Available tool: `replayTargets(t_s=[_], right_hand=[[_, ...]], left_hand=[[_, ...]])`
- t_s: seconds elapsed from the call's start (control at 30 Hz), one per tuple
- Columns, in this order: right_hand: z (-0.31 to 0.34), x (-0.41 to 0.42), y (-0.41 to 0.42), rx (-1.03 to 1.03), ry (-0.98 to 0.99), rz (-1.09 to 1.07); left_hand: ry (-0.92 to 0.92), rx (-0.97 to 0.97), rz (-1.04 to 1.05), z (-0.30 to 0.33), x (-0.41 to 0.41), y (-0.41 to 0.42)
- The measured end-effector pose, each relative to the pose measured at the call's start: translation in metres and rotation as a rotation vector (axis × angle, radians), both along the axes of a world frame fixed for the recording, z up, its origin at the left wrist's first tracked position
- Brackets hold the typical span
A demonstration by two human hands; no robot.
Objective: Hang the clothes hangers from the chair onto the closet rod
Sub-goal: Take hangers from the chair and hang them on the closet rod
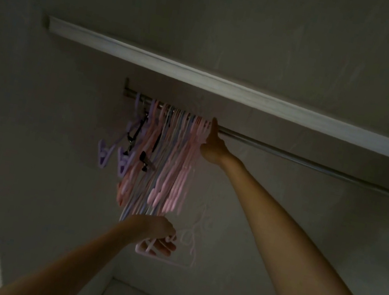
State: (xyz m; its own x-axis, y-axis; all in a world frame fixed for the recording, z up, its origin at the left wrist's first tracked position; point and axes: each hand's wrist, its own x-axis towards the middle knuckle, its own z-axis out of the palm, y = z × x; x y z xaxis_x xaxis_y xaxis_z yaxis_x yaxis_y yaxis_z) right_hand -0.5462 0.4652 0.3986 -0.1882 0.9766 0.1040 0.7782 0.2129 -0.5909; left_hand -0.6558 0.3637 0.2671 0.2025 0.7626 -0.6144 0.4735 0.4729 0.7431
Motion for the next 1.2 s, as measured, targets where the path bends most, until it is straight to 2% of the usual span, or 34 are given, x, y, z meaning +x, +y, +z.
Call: replayTargets(t_s=[0.2,0.3,0.4,0.47,0.53,0.57,0.67,0.73,0.8,0.87,0.93,1.07,1.13,1.2], right_hand=[[0.002,-0.010,0.001,-0.020,0.046,0.003],[-0.003,0.004,-0.021,0.081,0.067,-0.036],[-0.030,0.033,-0.053,0.235,0.120,-0.152],[-0.067,0.064,-0.067,0.240,0.135,-0.243],[-0.108,0.102,-0.083,0.072,0.126,-0.359],[-0.126,0.122,-0.098,-0.085,0.066,-0.374],[-0.156,0.164,-0.149,-0.527,-0.125,-0.088],[-0.157,0.176,-0.185,-0.595,-0.108,0.076],[-0.151,0.184,-0.207,-0.626,0.017,0.115],[-0.139,0.188,-0.222,-0.731,0.196,0.097],[-0.124,0.197,-0.232,-0.775,0.284,0.038],[-0.087,0.213,-0.234,-0.727,0.104,-0.096],[-0.069,0.223,-0.227,-0.663,-0.002,-0.191],[-0.050,0.229,-0.218,-0.542,-0.022,-0.287]], left_hand=[[0.001,-0.004,-0.016,-0.001,-0.007,0.003],[-0.005,-0.019,-0.014,-0.004,-0.007,-0.001],[-0.022,-0.018,-0.085,-0.007,-0.005,-0.013],[-0.045,-0.003,-0.174,-0.008,-0.007,-0.024],[-0.074,0.020,-0.277,-0.013,-0.011,-0.034],[-0.090,0.033,-0.332,-0.016,-0.011,-0.041],[-0.082,0.117,-0.492,-0.017,-0.007,-0.055],[-0.074,0.150,-0.580,-0.018,0.000,-0.062],[-0.028,0.190,-0.671,-0.021,0.007,-0.064],[0.019,0.269,-0.702,-0.020,0.019,-0.066],[0.032,0.447,-0.635,-0.018,0.036,-0.065],[0.053,0.801,-0.453,-0.007,0.059,-0.051],[0.066,0.890,-0.422,0.004,0.067,-0.046],[0.064,0.936,-0.403,0.021,0.074,-0.041]])
